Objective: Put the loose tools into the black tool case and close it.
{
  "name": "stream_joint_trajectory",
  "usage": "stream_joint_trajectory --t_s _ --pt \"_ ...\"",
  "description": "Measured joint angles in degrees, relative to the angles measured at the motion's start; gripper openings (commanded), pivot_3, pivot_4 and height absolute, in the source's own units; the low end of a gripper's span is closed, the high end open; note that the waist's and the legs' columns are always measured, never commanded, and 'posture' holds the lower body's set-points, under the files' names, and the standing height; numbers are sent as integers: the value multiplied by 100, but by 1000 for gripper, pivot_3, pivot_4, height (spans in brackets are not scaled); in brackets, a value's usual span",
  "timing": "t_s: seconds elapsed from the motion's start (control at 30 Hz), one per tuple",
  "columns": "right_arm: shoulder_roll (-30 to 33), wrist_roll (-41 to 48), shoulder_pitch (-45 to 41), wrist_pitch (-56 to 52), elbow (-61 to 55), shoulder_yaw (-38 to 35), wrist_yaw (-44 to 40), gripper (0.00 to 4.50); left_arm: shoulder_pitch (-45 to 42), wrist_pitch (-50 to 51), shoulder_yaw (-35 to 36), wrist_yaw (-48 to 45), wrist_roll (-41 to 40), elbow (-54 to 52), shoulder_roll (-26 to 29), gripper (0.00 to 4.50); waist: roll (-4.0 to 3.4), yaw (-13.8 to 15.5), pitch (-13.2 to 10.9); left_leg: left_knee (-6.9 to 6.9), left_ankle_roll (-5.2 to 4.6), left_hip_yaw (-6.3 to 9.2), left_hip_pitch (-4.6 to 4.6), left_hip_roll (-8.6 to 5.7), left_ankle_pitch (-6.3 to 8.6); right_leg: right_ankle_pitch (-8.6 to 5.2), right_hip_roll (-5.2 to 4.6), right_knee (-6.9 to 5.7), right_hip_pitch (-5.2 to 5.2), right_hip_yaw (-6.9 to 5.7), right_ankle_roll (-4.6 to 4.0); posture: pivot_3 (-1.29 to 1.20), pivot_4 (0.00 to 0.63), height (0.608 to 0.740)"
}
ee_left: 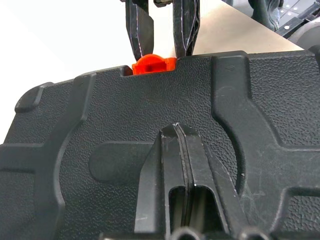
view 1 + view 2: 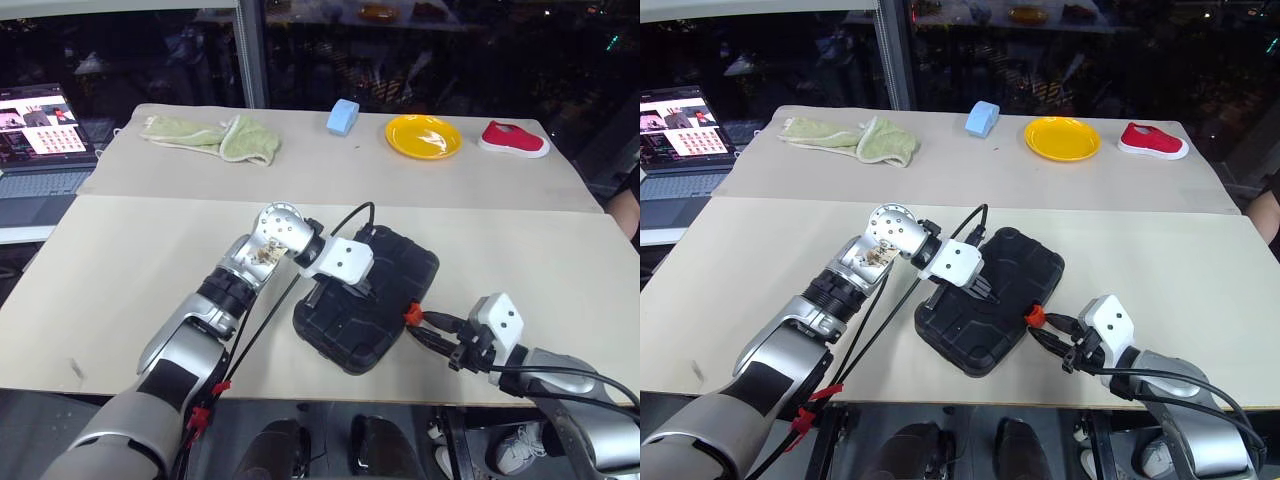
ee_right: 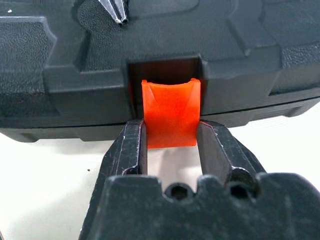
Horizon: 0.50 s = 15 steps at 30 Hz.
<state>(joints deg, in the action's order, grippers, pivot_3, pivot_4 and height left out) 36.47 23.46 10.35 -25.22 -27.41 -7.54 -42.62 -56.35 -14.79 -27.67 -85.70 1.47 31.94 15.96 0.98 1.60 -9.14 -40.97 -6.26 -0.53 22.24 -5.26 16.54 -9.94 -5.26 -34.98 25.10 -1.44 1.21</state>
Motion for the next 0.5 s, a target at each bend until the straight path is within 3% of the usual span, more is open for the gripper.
stream_joint_trajectory --t_s 0.03,0.1,0.13,0.23,0.5 --pt "0 21 -1 -35 -12 0 9 1195 0 -3 0 -4 0 1 0 0 0 2 0 0 2 0 1 0 -1 0 0 0 0 0 0 0 150 732" --pt "9 26 -16 -79 -24 0 18 2195 0 -6 0 -1 0 1 -4 0 0 4 0 0 3 0 1 0 1 0 0 2 0 0 0 0 150 732" --pt "9 45 -51 -97 -48 0 32 2281 2 -6 -2 0 4 8 -7 0 0 1 0 0 4 0 0 0 2 0 0 2 0 0 0 0 150 732" --pt "84 -3 -140 -114 -158 -53 156 3381 2 -6 -2 4 23 8 -22 0 -1 6 1 1 0 2 -8 0 5 0 0 3 0 -2 0 0 150 732" --pt "352 137 267 -114 -448 -320 -94 3381 8 -22 -5 18 24 6 -41 0 -2 47 1 1 0 1 -4 0 5 0 0 5 -5 -1 0 0 150 732"
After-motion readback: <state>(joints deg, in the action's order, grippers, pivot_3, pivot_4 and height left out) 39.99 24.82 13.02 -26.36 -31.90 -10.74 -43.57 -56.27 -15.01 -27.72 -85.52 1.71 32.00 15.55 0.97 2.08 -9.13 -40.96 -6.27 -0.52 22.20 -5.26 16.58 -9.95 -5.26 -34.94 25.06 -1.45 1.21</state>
